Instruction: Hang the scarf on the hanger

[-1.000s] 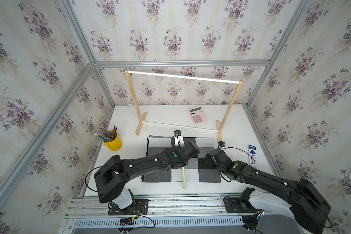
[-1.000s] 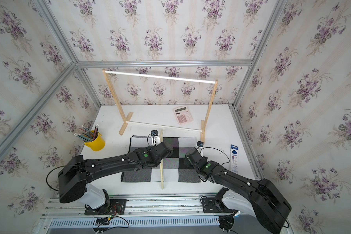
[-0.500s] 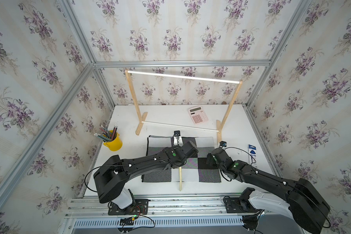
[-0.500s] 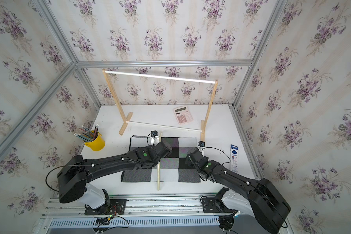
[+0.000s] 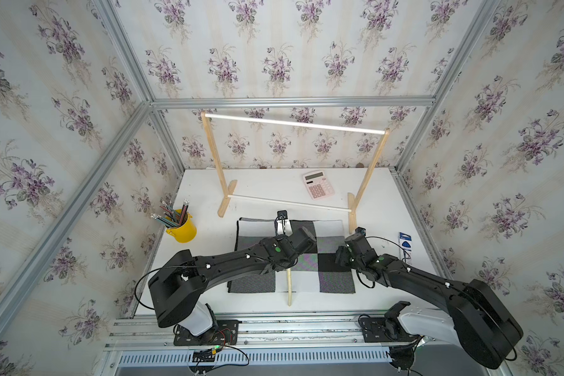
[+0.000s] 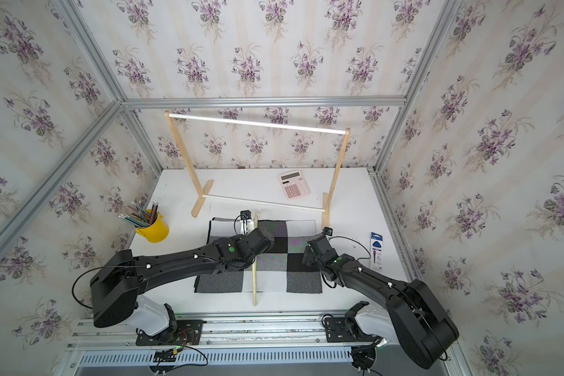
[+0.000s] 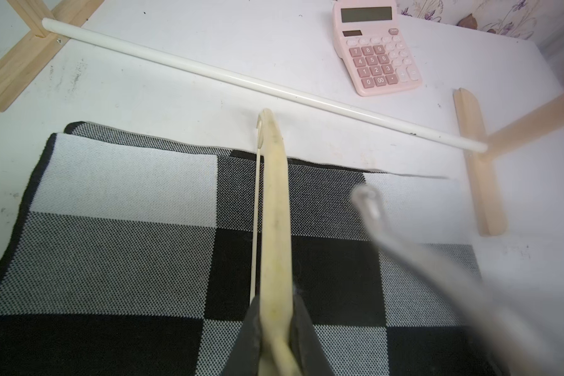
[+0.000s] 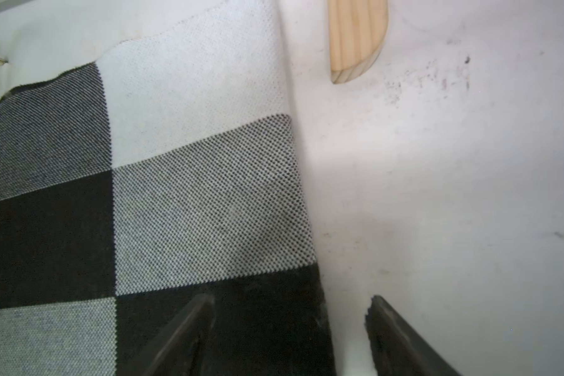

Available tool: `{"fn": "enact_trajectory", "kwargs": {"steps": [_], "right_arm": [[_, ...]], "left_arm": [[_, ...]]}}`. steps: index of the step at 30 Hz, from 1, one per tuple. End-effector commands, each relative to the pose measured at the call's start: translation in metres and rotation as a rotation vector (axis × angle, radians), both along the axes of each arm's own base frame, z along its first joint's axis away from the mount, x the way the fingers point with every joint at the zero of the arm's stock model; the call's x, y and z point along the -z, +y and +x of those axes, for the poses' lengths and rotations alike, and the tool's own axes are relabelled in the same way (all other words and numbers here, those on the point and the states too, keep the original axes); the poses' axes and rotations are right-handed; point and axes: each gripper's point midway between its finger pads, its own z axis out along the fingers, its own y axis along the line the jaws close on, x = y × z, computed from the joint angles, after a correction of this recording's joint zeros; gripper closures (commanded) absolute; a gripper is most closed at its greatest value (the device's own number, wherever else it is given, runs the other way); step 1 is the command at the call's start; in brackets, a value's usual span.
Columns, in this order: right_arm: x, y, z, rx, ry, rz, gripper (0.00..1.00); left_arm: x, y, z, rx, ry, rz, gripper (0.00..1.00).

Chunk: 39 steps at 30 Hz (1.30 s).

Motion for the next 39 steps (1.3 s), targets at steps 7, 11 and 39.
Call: {"fn": "enact_trajectory", "kwargs": {"steps": [7, 11, 39], "right_arm": [[0.003, 0.0, -0.002, -0.023, 0.012, 0.002, 0.21], [0.005, 0.002, 0.0, -0.029, 0.012, 0.007, 0.21], [0.019, -0.013, -0.018, -0.027, 0.124, -0.008, 0.42]], "left_arm": [[0.002, -0.03, -0.008, 0.097, 0.076, -0.066, 1.0], [0.001, -0.033, -0.009, 0.109, 0.073, -0.053, 1.0], [0.027, -0.02, -0.012, 0.044, 0.127, -0.005, 1.0]]}}
